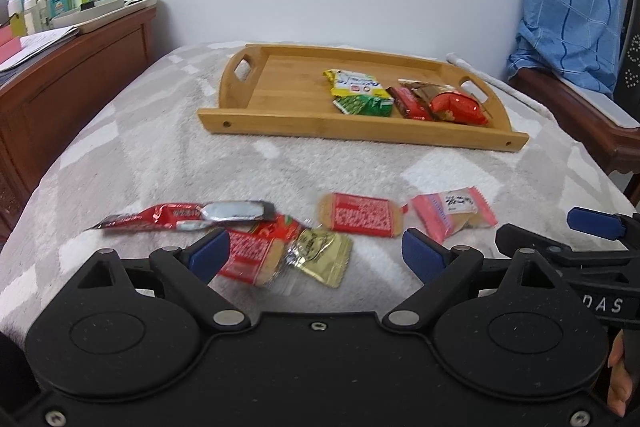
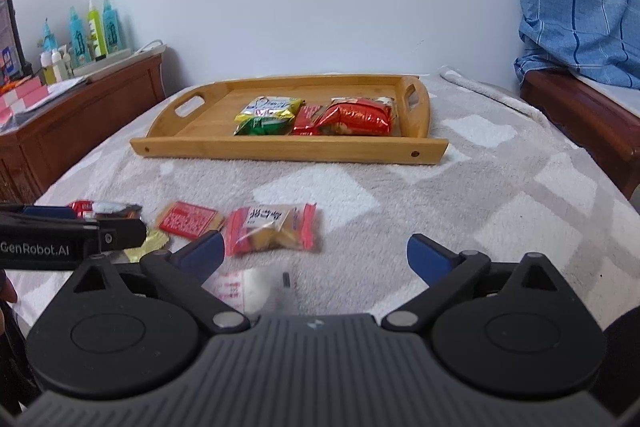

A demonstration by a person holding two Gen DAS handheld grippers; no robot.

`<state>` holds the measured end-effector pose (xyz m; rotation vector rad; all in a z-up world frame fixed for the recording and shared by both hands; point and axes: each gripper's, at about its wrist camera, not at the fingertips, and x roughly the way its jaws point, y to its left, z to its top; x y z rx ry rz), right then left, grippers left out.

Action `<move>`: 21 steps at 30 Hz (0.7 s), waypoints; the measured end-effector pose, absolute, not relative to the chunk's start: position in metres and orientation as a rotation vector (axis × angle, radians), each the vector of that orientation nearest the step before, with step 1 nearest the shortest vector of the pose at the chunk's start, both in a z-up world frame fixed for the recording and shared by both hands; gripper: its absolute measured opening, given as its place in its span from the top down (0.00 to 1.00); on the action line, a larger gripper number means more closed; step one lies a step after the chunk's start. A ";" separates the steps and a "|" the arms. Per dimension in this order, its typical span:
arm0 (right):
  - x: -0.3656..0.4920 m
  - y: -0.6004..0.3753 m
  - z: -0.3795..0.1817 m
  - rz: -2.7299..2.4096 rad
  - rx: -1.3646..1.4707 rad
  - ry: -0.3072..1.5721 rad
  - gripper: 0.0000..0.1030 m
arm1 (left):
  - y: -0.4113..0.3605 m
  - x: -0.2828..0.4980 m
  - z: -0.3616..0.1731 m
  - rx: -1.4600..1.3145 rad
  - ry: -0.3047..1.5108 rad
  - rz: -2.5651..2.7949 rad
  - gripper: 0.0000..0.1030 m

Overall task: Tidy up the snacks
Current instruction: 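Move both tools back over the remaining snacks on the blanket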

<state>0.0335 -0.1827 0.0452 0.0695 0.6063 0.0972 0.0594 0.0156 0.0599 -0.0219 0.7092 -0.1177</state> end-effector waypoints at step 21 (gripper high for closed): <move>0.024 -0.143 0.030 0.178 -0.089 0.615 0.20 | 0.058 0.085 0.028 -0.144 0.768 0.007 0.14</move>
